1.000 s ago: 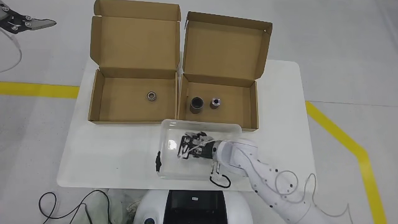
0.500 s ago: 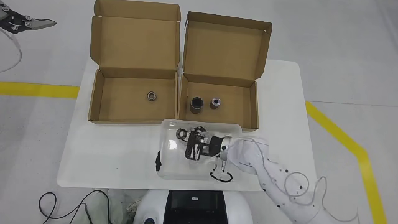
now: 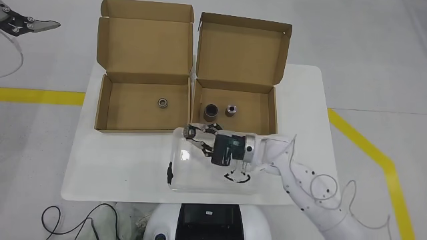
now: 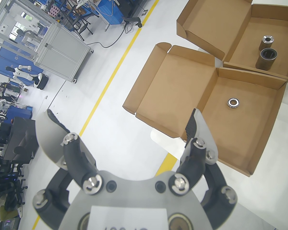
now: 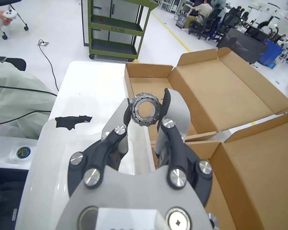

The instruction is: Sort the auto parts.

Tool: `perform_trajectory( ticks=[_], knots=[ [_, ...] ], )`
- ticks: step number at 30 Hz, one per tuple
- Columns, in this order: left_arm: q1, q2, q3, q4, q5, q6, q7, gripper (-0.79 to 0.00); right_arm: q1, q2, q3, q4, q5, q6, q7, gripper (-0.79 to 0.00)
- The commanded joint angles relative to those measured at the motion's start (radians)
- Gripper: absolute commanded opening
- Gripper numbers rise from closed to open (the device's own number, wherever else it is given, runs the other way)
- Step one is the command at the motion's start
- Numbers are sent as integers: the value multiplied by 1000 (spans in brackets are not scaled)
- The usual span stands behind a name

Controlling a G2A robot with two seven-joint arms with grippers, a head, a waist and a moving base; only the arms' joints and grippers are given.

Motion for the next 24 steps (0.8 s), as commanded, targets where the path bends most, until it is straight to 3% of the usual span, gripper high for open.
perform_trajectory(
  ticks=[1, 9, 24],
  knots=[
    [0, 0, 0, 0, 0, 0, 0, 0, 9, -1, 2, -8, 12, -7, -16, -785],
    [0, 0, 0, 0, 0, 0, 0, 0, 84, -4, 10, -5, 48, -75, -151, -785],
    [0, 0, 0, 0, 0, 0, 0, 0, 227, -31, 3, -101, 135, -44, -63, -785]
  ],
)
